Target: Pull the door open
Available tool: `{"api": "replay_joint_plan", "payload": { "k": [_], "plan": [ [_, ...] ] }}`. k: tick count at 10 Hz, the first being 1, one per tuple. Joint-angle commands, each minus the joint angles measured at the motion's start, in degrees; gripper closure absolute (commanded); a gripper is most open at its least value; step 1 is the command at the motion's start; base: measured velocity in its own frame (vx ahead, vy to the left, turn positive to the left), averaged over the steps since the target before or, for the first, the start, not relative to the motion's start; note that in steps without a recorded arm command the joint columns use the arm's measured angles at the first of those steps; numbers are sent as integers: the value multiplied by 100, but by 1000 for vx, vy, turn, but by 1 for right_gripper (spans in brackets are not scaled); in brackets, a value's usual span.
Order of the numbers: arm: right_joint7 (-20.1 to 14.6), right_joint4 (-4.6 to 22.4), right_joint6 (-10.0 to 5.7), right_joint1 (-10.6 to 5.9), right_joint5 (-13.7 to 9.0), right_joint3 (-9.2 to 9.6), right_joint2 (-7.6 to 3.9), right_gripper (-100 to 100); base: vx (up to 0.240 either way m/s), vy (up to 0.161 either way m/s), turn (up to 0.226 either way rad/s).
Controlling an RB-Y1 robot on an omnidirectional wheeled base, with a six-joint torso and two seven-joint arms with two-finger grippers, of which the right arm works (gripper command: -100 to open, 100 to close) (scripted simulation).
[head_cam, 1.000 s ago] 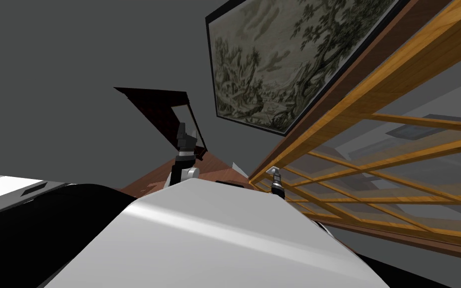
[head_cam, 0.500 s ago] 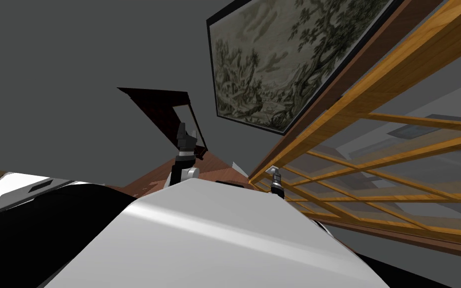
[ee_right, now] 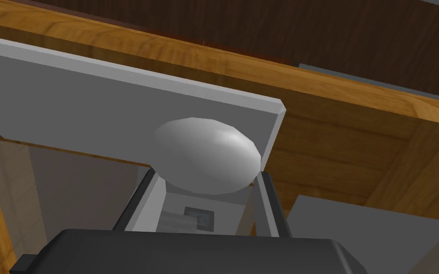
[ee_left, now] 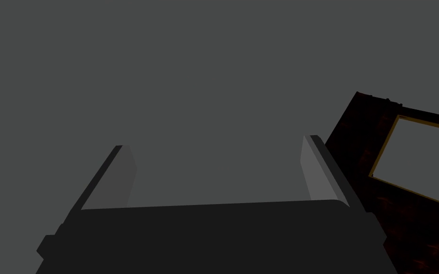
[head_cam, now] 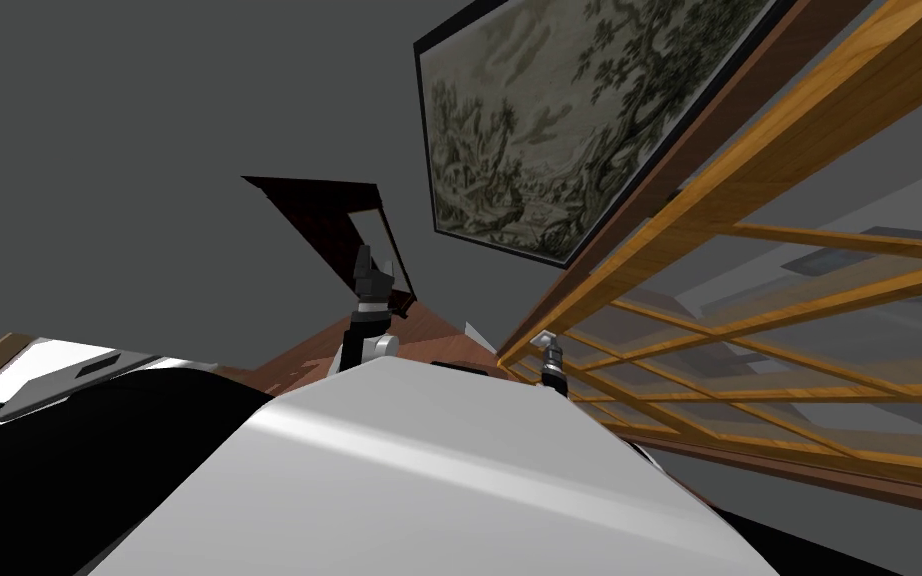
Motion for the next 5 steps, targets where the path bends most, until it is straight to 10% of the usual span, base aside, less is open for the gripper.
{"api": "replay_joint_plan", "payload": {
  "k": [1,5],
  "plan": [
    [-244,109,-36,-62,5,48,54,100,-38,-12,5],
    [-721,92,-15,-84,-44,88,72,100,-32,-9,14]
  ]
}}
